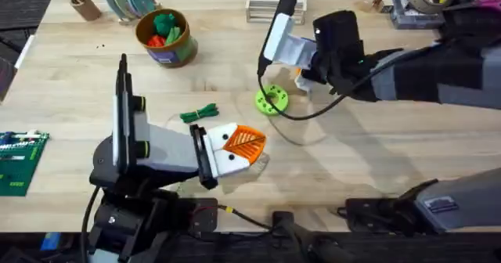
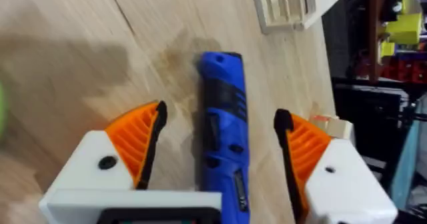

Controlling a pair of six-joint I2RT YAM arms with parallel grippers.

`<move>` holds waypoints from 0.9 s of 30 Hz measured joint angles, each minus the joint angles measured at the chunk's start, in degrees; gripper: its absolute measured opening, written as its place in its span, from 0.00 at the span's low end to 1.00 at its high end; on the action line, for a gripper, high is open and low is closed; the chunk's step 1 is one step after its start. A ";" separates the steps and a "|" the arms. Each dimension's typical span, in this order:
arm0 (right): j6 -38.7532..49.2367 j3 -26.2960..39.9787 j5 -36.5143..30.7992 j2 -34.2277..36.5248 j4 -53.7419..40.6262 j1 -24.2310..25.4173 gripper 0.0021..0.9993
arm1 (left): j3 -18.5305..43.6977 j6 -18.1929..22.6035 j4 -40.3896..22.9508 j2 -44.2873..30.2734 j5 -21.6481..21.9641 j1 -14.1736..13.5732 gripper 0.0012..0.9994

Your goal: Pick up the gripper from the table and insert it into the empty holder that is missing its gripper. Then pick up a screw, insert it into the mounting hole, and use the screwdriver to tighten it. Finally, clean up the table by picking up the vegetable and placing it into the bucket.

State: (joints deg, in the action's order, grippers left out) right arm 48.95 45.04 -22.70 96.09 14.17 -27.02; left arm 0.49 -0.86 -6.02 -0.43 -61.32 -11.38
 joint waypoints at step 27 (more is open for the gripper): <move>-42.38 0.00 0.02 -33.46 -19.74 -1.88 0.99 | 0.00 0.24 0.00 0.00 0.00 0.00 0.99</move>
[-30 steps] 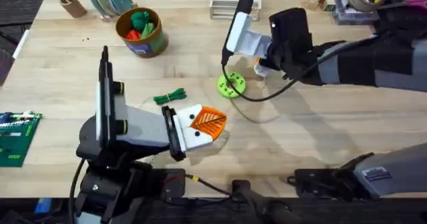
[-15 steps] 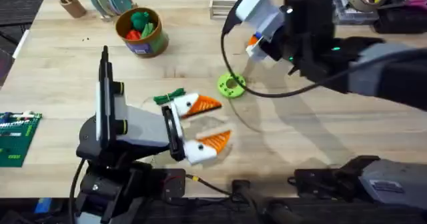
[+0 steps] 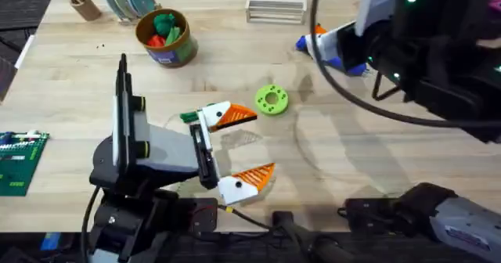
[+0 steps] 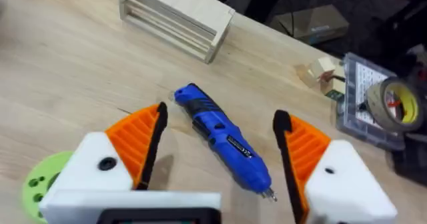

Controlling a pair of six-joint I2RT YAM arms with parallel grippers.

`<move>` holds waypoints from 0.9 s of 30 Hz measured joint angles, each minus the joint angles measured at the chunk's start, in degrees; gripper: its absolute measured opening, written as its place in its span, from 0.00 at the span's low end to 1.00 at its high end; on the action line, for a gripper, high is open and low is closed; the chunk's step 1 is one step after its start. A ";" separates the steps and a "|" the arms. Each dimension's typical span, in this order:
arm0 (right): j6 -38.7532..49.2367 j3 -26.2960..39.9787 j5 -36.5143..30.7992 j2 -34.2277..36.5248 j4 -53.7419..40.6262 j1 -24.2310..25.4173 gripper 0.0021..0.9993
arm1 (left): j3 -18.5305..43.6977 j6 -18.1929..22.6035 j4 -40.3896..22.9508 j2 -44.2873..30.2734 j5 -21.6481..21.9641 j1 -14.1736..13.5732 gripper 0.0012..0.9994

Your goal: Pick up the gripper from the table and insert it into the empty holder that is missing its gripper. Then pick up a screw, insert it into the mounting hole, and use the screwdriver to tighten it. Finally, clean up the table by picking up the vegetable and placing it into the bucket.

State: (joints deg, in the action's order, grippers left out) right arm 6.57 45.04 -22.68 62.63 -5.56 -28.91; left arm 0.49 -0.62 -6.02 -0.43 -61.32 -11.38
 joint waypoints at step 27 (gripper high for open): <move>-8.23 0.00 0.02 -7.90 -11.76 0.00 0.99 | 33.26 3.54 -37.74 -21.91 36.32 0.00 0.99</move>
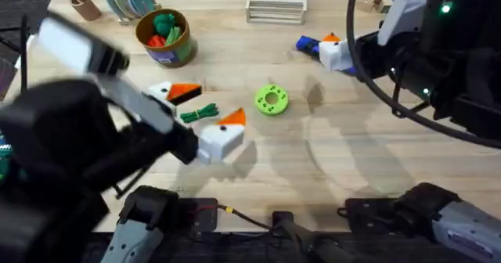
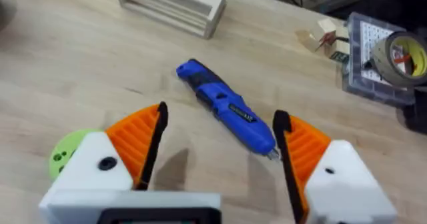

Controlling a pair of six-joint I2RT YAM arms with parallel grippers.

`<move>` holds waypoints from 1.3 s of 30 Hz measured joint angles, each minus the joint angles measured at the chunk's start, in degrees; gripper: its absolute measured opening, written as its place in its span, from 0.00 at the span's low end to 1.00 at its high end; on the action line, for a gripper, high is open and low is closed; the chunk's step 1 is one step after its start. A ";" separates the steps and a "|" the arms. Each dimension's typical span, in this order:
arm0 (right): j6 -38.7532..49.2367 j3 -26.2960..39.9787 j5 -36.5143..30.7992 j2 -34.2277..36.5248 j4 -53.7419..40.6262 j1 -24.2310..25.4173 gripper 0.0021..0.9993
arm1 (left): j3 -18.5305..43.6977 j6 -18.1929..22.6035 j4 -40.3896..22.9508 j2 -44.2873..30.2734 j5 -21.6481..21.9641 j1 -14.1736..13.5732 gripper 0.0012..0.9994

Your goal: Pick up the gripper from the table and insert it into the empty holder that is missing its gripper. Then pick up a screw, insert it into the mounting hole, and use the screwdriver to tighten it. Finally, clean up the table by picking up the vegetable and placing it into the bucket.

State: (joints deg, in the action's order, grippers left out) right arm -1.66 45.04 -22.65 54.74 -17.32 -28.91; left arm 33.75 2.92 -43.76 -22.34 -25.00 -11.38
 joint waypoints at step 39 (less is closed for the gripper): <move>-6.52 0.00 0.02 -9.03 -16.83 0.00 0.99 | 14.36 7.84 -9.10 -51.29 24.08 0.00 0.99</move>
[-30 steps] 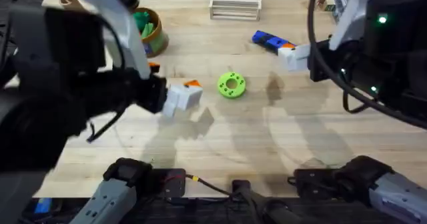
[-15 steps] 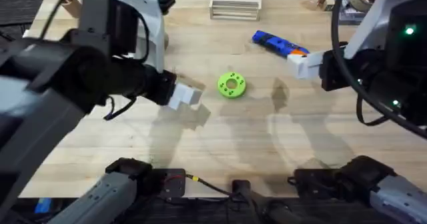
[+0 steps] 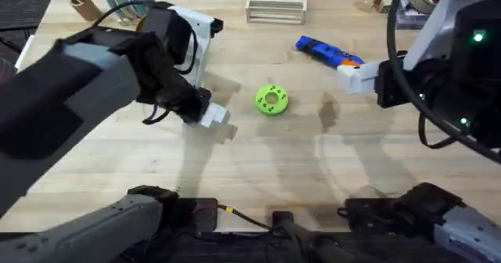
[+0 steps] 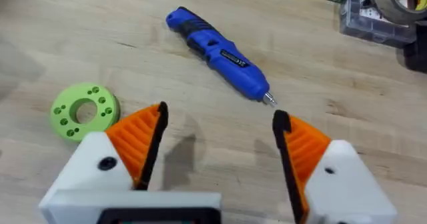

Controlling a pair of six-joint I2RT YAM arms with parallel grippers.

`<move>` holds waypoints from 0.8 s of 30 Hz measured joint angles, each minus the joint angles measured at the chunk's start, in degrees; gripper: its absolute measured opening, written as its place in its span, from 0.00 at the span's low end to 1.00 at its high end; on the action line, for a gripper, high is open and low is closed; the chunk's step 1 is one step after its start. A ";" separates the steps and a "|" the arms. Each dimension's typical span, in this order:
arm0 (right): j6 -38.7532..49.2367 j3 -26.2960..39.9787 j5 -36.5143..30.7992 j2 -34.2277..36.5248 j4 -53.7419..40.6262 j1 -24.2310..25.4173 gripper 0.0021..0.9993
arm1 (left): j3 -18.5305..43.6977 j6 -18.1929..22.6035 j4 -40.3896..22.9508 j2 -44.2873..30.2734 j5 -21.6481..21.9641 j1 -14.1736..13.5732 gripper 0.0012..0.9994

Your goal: Pick up the gripper from the table and insert it into the empty holder that is missing its gripper. Then pick up a screw, insert it into the mounting hole, and use the screwdriver to tighten it. Finally, clean up the table by picking up the vegetable and placing it into the bucket.

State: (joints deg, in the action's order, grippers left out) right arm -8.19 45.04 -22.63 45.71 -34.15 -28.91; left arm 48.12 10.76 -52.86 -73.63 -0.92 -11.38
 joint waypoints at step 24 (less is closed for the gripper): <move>-0.22 0.00 0.00 0.00 -1.03 0.00 0.99 | 0.09 1.90 3.15 -9.68 2.52 0.00 0.29</move>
State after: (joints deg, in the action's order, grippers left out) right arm -8.40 45.04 -22.63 45.71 -35.18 -28.91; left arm 48.21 12.66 -49.72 -83.31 1.61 -11.38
